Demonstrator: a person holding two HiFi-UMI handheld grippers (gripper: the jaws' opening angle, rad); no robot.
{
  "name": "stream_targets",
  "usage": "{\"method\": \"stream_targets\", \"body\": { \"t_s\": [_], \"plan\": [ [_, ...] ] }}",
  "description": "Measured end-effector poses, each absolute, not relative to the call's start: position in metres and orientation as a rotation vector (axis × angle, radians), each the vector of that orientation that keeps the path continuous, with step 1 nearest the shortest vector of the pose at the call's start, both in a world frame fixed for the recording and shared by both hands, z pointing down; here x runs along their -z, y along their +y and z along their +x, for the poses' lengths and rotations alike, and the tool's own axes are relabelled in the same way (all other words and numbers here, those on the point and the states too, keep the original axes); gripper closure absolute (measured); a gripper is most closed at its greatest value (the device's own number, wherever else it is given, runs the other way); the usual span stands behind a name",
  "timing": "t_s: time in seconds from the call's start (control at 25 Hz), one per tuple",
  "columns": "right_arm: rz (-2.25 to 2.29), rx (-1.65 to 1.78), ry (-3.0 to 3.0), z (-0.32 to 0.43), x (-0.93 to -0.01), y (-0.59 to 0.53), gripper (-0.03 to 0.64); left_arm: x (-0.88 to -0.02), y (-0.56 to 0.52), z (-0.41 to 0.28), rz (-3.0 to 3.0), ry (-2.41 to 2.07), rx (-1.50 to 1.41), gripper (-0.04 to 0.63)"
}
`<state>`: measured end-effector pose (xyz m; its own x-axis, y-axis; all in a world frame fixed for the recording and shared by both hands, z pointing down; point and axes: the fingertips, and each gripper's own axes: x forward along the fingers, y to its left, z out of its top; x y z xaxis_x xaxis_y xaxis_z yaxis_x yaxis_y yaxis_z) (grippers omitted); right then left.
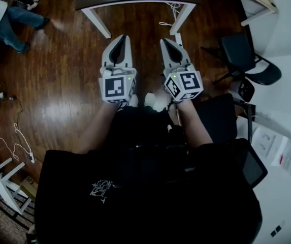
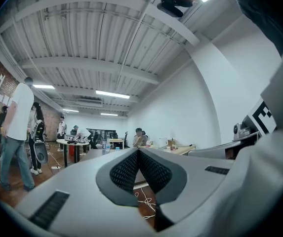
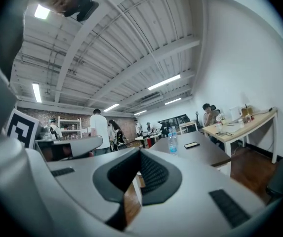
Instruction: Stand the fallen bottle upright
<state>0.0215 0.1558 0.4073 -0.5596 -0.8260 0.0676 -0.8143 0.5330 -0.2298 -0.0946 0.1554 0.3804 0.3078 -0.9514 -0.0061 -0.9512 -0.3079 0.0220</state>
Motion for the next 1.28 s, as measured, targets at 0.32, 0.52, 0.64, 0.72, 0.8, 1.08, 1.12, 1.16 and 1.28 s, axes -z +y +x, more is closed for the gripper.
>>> {"method": "stream_targets", "body": {
  "t_s": [0.32, 0.52, 0.64, 0.72, 0.8, 1.08, 1.12, 1.16, 1.28],
  "plan": [
    [-1.468, 0.305, 2.705, -0.004, -0.387, 0.174, 0.594, -0.375, 0.171, -0.11, 2.54, -1.833, 0.067, 0.604],
    [-1.473, 0.29, 2.71, -0.014, -0.382, 0.18, 0.594, -0.37, 0.177, -0.115, 2.56, -1.825, 0.099, 0.604],
    [-1.482, 0.281, 2.705, -0.011, -0.38, 0.185, 0.595, -0.368, 0.182, -0.112, 2.571, -1.815, 0.095, 0.604],
    [-1.484, 0.27, 2.703, -0.012, -0.376, 0.185, 0.595, -0.366, 0.184, -0.113, 2.565, -1.81, 0.093, 0.604],
    [-1.486, 0.267, 2.701, -0.013, -0.374, 0.185, 0.595, -0.363, 0.185, -0.115, 2.562, -1.813, 0.1, 0.604],
    [-1.489, 0.262, 2.697, -0.011, -0.375, 0.188, 0.595, -0.362, 0.189, -0.114, 2.565, -1.819, 0.105, 0.604],
    [-1.49, 0.261, 2.697, -0.01, -0.375, 0.188, 0.595, -0.362, 0.189, -0.113, 2.565, -1.819, 0.104, 0.604],
    [-1.491, 0.26, 2.698, -0.009, -0.375, 0.187, 0.595, -0.362, 0.188, -0.113, 2.566, -1.818, 0.101, 0.604],
    [-1.489, 0.254, 2.695, -0.01, -0.372, 0.185, 0.595, -0.362, 0.187, -0.113, 2.568, -1.817, 0.097, 0.604]
  ]
}}
